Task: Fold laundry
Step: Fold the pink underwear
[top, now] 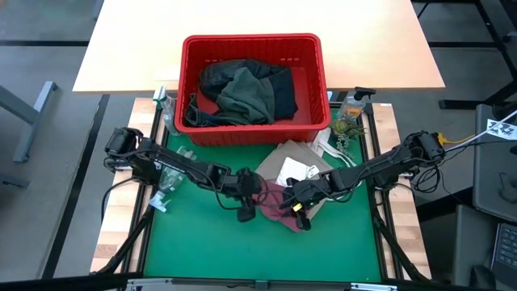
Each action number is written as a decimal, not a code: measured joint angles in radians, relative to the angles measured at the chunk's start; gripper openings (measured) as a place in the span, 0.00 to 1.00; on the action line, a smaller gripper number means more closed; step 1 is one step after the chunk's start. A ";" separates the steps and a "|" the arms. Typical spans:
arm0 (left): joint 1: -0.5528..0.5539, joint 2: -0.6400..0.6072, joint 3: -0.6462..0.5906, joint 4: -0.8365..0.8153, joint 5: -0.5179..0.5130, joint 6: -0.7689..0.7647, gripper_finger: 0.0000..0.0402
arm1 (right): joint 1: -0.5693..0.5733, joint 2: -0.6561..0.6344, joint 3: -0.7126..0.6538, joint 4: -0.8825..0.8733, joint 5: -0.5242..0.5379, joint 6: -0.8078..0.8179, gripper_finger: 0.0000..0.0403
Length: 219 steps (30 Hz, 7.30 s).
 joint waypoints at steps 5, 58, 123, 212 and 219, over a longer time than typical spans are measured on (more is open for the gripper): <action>-0.014 0.016 0.000 0.097 -0.007 0.000 0.48 | 0.000 0.000 0.043 -0.059 -0.007 -0.003 0.45; 0.188 -0.067 -0.016 -0.384 -0.031 -0.342 0.48 | 0.000 -0.004 0.207 -0.507 0.106 -0.226 0.47; 0.033 -0.022 -0.089 0.266 0.055 -0.499 0.03 | 0.000 -0.030 0.241 -0.697 0.110 -0.292 0.47; -0.083 0.213 -0.074 0.358 0.003 -0.069 0.05 | -0.014 0.194 0.361 -0.758 0.220 -0.446 0.47; -0.083 0.195 -0.074 0.366 0.003 -0.069 0.00 | -0.012 0.186 0.466 -0.954 0.121 -0.444 0.47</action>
